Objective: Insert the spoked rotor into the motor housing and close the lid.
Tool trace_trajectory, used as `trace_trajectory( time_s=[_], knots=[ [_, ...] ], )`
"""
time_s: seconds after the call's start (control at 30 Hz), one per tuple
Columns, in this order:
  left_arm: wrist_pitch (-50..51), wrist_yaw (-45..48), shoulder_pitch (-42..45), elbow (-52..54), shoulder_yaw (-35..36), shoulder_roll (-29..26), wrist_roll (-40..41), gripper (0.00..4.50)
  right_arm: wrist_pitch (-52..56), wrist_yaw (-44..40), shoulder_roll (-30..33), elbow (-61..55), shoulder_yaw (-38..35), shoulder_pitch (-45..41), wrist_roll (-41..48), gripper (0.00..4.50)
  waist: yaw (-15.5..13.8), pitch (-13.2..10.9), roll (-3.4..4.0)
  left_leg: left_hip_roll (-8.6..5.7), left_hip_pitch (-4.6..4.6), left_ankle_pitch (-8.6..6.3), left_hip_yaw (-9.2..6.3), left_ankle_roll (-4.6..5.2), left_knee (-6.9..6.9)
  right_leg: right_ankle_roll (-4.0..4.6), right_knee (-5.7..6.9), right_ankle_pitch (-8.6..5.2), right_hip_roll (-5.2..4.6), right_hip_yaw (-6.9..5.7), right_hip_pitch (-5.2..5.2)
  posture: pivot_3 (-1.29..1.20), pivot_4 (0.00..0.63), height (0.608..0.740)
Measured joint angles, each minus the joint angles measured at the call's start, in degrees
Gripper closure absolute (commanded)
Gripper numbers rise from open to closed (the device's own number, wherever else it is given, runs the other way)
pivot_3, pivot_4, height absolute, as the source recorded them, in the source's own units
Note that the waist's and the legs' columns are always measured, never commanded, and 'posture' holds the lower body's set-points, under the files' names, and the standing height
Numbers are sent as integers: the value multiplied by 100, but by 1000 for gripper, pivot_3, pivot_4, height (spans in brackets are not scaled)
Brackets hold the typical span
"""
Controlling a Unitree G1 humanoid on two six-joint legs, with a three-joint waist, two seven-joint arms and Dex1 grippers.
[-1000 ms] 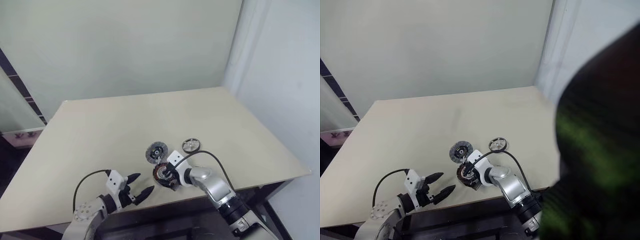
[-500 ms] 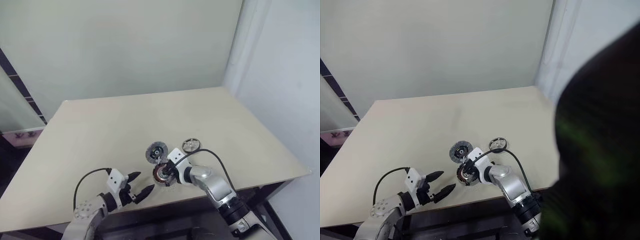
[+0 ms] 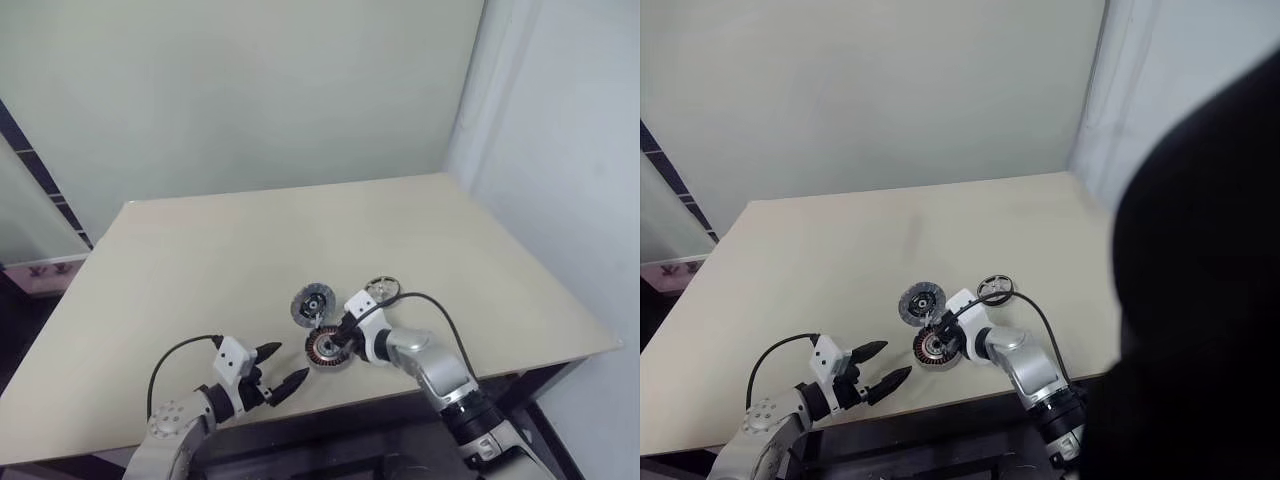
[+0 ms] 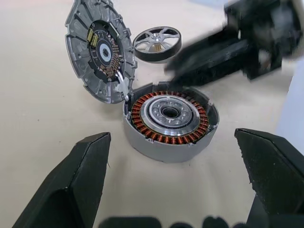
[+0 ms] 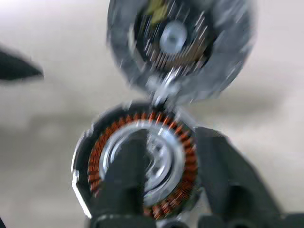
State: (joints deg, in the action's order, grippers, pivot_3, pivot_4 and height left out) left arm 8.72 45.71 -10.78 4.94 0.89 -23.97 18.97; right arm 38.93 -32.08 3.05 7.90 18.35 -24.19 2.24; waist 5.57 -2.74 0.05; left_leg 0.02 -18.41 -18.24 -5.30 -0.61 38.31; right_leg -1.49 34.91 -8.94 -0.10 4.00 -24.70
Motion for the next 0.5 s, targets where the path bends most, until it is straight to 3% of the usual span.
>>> trace_trajectory(
  time_s=[0.2, 0.5],
  knots=[
    [-40, 7, 26, -44, -4, 5, -1, 0, 474, 216, 15, -318, -709, -3, 428, 45, -1, 0, 0, -2, -3, 0, 0, 0, -2, -1, -2, 0, -1, 2, -3, 0, 0, 740],
    [-42, 35, 144, -142, -33, 4, -2, 0, 922, 966, -216, -296, -2152, -172, 1100, 18, 0, -1, 1, 0, -8, 0, 3, 0, -2, 0, 0, 0, 2, 3, -6, 0, 0, 740]
  ],
)
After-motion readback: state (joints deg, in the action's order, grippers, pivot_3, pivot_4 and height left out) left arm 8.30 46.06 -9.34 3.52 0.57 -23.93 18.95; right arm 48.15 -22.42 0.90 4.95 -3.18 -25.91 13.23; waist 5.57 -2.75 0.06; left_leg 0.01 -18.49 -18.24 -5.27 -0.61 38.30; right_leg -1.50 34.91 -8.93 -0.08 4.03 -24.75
